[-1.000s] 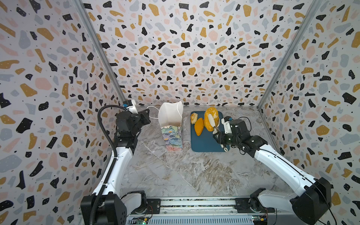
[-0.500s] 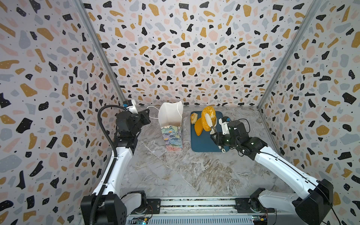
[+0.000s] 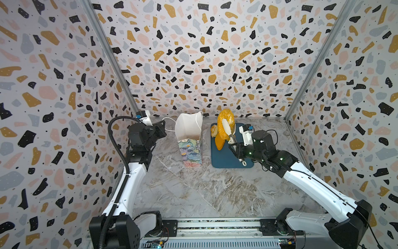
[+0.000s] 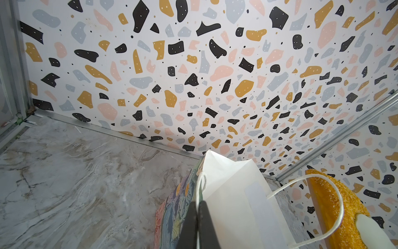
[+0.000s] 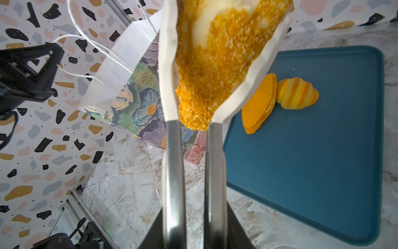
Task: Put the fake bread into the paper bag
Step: 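Lift the sugar-crusted bun with the tongs and carry it toward the bag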
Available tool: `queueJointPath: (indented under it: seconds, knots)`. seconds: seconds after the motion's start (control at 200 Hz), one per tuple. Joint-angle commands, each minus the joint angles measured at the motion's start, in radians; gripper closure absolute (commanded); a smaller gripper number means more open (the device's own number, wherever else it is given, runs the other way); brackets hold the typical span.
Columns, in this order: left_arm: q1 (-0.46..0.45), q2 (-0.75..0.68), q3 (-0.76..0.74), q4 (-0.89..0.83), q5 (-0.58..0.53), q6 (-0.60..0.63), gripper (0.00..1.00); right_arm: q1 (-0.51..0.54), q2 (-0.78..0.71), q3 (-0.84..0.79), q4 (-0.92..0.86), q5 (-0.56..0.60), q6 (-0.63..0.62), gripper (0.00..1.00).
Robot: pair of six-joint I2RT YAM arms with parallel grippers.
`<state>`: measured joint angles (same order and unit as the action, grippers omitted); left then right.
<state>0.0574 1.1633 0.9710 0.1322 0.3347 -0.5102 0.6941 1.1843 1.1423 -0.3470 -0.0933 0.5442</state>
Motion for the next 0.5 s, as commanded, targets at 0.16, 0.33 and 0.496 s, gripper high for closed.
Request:
queueJointPath:
  seconds: [0.16,0.33,0.496]
  knots:
    - [-0.002,-0.001,-0.005,0.033,0.008,0.010,1.00,0.054,-0.004,0.132,0.074,0.028,-0.059,0.70]
    - [-0.002,-0.004,-0.006,0.032,0.010,0.009,1.00,0.071,0.021,0.187,0.074,0.036,-0.071,0.70]
    - [-0.002,-0.003,-0.005,0.033,0.012,0.009,1.00,0.092,0.052,0.247,0.071,0.049,-0.085,0.70]
